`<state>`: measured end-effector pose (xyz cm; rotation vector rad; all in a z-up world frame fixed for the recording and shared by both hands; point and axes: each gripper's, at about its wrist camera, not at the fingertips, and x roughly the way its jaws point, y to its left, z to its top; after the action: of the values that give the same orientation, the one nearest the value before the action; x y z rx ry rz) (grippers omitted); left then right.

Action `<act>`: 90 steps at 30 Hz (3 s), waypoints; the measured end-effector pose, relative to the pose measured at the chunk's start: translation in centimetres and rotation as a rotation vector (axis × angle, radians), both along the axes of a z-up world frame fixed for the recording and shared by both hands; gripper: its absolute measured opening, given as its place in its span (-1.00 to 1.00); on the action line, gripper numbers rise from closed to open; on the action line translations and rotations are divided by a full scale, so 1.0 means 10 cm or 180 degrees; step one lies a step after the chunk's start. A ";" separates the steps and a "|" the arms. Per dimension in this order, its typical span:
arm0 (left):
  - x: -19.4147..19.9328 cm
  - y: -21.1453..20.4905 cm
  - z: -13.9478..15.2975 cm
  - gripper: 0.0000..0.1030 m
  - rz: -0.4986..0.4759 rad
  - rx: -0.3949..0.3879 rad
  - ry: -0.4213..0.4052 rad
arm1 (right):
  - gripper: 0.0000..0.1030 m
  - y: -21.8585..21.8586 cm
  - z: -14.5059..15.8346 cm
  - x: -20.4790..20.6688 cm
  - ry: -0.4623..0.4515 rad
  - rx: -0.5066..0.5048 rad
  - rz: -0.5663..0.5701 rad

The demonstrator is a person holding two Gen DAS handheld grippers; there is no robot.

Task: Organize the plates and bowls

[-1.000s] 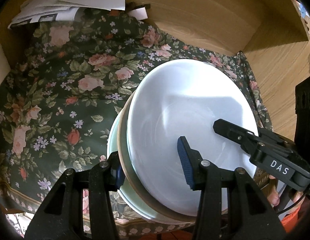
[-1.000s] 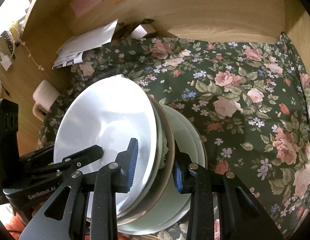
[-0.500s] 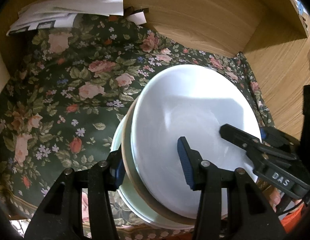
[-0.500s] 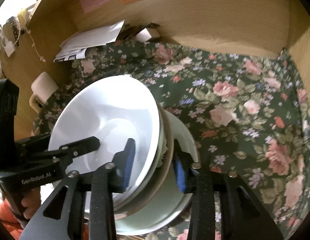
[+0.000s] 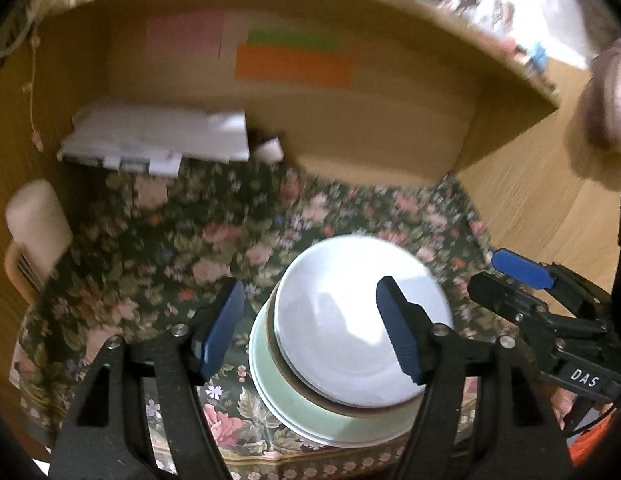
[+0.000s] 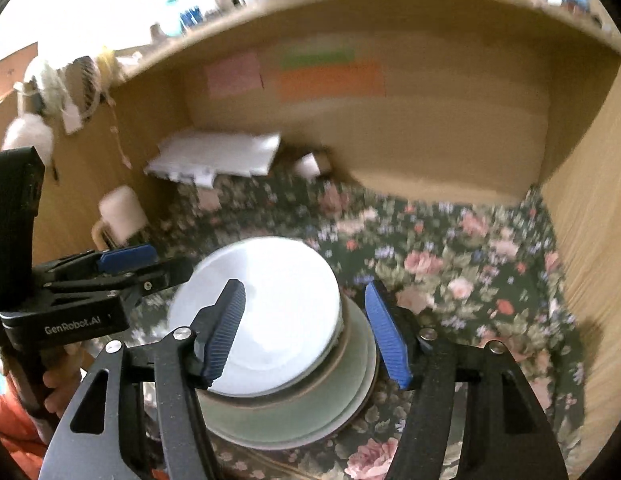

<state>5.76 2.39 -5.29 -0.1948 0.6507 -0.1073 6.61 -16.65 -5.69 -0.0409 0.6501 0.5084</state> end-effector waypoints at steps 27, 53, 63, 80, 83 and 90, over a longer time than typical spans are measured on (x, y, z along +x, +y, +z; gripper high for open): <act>-1.21 -0.10 0.52 0.99 0.0337 0.0345 -0.1309 | 1.00 -0.03 0.53 -1.02 -0.1093 0.0400 -0.0100; -1.11 -0.12 0.44 1.00 0.0310 0.0310 -0.1232 | 1.00 -0.01 0.46 -0.93 -0.0978 0.0444 -0.0073; -1.10 -0.11 0.43 1.00 0.0294 0.0307 -0.1227 | 1.00 -0.02 0.47 -0.91 -0.0970 0.0458 -0.0041; -1.08 -0.09 0.43 1.00 0.0270 0.0286 -0.1210 | 1.00 0.00 0.47 -0.90 -0.0974 0.0459 -0.0010; -1.07 -0.10 0.41 1.00 0.0286 0.0260 -0.1212 | 1.00 0.00 0.47 -0.89 -0.0976 0.0453 -0.0007; -1.04 -0.12 0.40 0.99 0.0293 0.0252 -0.1175 | 1.00 0.00 0.47 -0.89 -0.0975 0.0457 -0.0007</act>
<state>-4.59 1.18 -1.29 -0.1238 0.2769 -0.0272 -2.32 -16.69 -0.95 0.0175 0.3133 0.5324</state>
